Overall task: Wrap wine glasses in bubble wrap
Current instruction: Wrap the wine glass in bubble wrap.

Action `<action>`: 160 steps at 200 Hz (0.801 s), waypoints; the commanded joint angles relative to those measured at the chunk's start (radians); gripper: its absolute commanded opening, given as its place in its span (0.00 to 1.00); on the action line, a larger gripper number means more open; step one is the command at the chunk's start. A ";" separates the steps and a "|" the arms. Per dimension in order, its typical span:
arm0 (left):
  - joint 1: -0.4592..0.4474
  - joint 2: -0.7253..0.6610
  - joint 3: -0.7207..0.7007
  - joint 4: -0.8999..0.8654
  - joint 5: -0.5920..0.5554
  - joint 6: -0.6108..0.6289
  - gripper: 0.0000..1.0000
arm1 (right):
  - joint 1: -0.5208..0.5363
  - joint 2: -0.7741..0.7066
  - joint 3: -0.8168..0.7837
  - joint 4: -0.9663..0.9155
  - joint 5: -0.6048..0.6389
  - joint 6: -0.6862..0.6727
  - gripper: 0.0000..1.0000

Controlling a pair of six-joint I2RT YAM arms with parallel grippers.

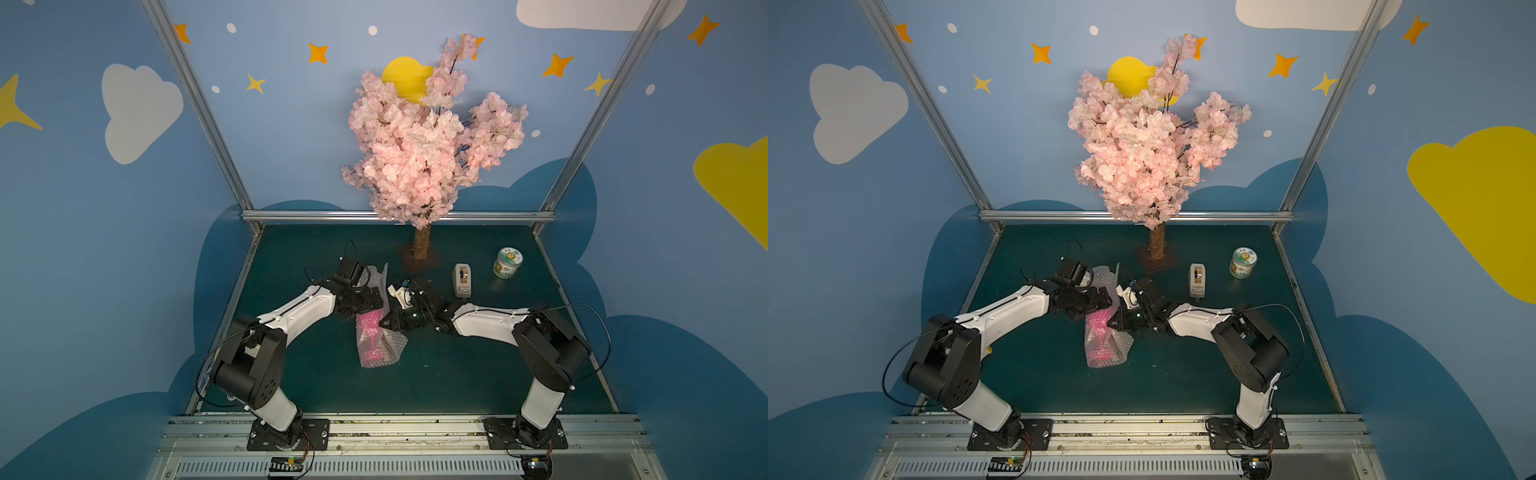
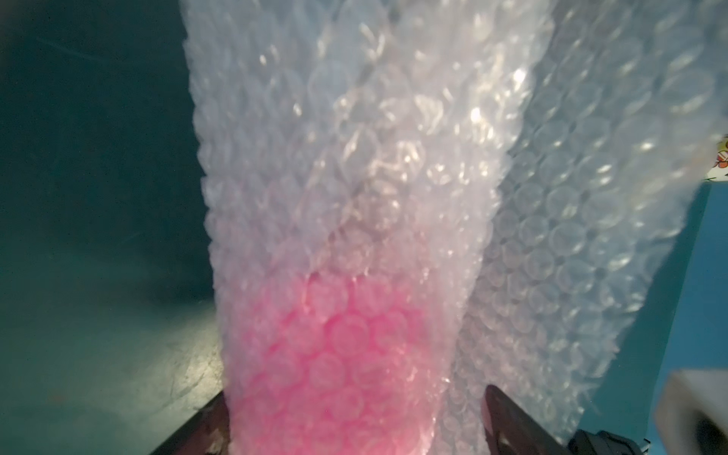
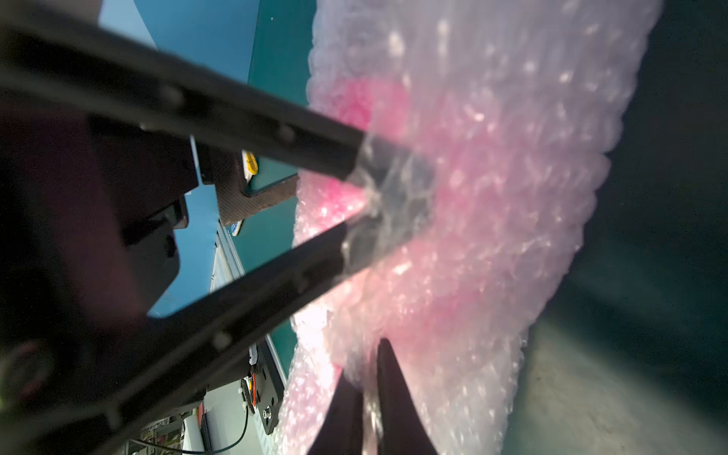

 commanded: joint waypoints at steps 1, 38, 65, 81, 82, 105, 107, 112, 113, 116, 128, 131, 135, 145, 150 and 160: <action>0.007 -0.041 -0.047 0.067 0.016 -0.001 0.98 | 0.006 0.013 0.029 -0.002 0.010 0.001 0.10; 0.007 -0.079 -0.113 0.163 0.021 -0.017 1.00 | 0.009 0.023 0.043 -0.011 0.012 -0.003 0.10; 0.009 -0.136 -0.160 0.222 -0.005 -0.036 0.99 | 0.009 0.027 0.045 -0.005 0.013 0.002 0.09; 0.009 -0.167 -0.183 0.249 -0.016 -0.042 0.99 | 0.009 0.027 0.047 -0.003 0.013 0.002 0.09; 0.008 -0.170 -0.185 0.252 -0.018 -0.042 0.99 | 0.009 0.028 0.048 -0.003 0.013 0.001 0.09; 0.009 -0.204 -0.219 0.287 -0.032 -0.049 0.99 | 0.010 0.033 0.051 -0.001 0.013 0.004 0.09; 0.009 -0.207 -0.220 0.287 -0.033 -0.047 0.99 | 0.011 0.033 0.051 -0.002 0.013 0.003 0.09; 0.009 -0.209 -0.221 0.290 -0.028 -0.045 1.00 | 0.012 0.033 0.052 -0.003 0.013 0.004 0.09; 0.009 -0.209 -0.221 0.291 -0.027 -0.044 1.00 | 0.012 0.033 0.053 -0.003 0.013 0.003 0.09; 0.010 -0.207 -0.223 0.293 -0.023 -0.040 1.00 | 0.013 0.034 0.053 -0.003 0.012 0.002 0.09; 0.009 -0.203 -0.224 0.300 -0.002 -0.029 1.00 | 0.014 0.036 0.058 -0.003 0.010 0.001 0.09; 0.009 -0.199 -0.223 0.302 0.007 -0.025 1.00 | 0.015 0.037 0.059 -0.004 0.010 0.001 0.09; 0.009 -0.195 -0.221 0.301 0.015 -0.019 1.00 | 0.015 0.037 0.061 -0.005 0.012 0.001 0.09; 0.005 -0.185 -0.216 0.298 0.027 -0.007 1.00 | 0.016 0.038 0.063 -0.005 0.011 -0.001 0.09; 0.005 -0.180 -0.211 0.290 0.028 -0.001 1.00 | 0.016 0.039 0.065 -0.004 0.010 -0.001 0.09; 0.001 -0.171 -0.199 0.268 0.024 0.010 1.00 | 0.018 0.038 0.066 -0.005 0.012 -0.003 0.09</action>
